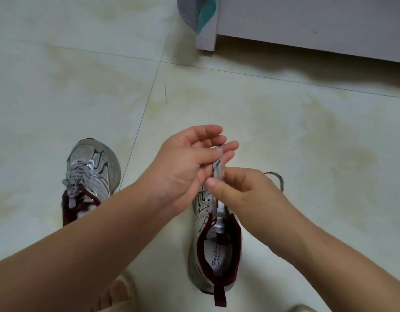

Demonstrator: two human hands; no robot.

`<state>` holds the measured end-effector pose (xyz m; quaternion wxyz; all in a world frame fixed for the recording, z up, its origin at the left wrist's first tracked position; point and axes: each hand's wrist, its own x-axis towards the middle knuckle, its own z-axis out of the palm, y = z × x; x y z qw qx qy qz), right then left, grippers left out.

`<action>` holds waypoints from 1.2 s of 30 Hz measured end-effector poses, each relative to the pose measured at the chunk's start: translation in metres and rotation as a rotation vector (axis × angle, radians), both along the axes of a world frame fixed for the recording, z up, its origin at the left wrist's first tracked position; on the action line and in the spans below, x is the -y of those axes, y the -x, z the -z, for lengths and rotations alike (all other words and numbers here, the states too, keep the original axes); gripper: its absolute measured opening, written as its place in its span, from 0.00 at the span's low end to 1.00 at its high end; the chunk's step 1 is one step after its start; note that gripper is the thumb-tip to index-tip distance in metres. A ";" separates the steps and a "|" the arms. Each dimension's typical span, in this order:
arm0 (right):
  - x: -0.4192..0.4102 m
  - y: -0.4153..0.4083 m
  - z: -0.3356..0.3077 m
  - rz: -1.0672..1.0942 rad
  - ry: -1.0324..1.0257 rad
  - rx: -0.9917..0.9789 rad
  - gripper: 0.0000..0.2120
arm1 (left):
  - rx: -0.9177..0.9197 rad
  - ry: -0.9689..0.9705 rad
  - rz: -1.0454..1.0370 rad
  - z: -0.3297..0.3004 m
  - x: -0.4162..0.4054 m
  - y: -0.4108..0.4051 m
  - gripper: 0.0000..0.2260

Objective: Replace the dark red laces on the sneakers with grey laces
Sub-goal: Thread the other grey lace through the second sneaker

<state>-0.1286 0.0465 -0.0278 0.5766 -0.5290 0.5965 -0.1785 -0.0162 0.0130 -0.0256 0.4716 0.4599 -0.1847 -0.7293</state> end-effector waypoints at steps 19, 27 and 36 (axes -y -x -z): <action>0.021 0.003 0.026 -0.133 0.271 -0.397 0.08 | 0.918 0.345 0.764 0.034 0.001 -0.023 0.08; 0.018 0.016 0.058 -0.068 0.204 -0.458 0.03 | 1.054 0.227 0.751 0.075 0.003 -0.033 0.04; 0.010 0.015 0.081 -0.345 0.246 -0.646 0.07 | 1.594 0.449 0.937 0.088 0.000 -0.026 0.10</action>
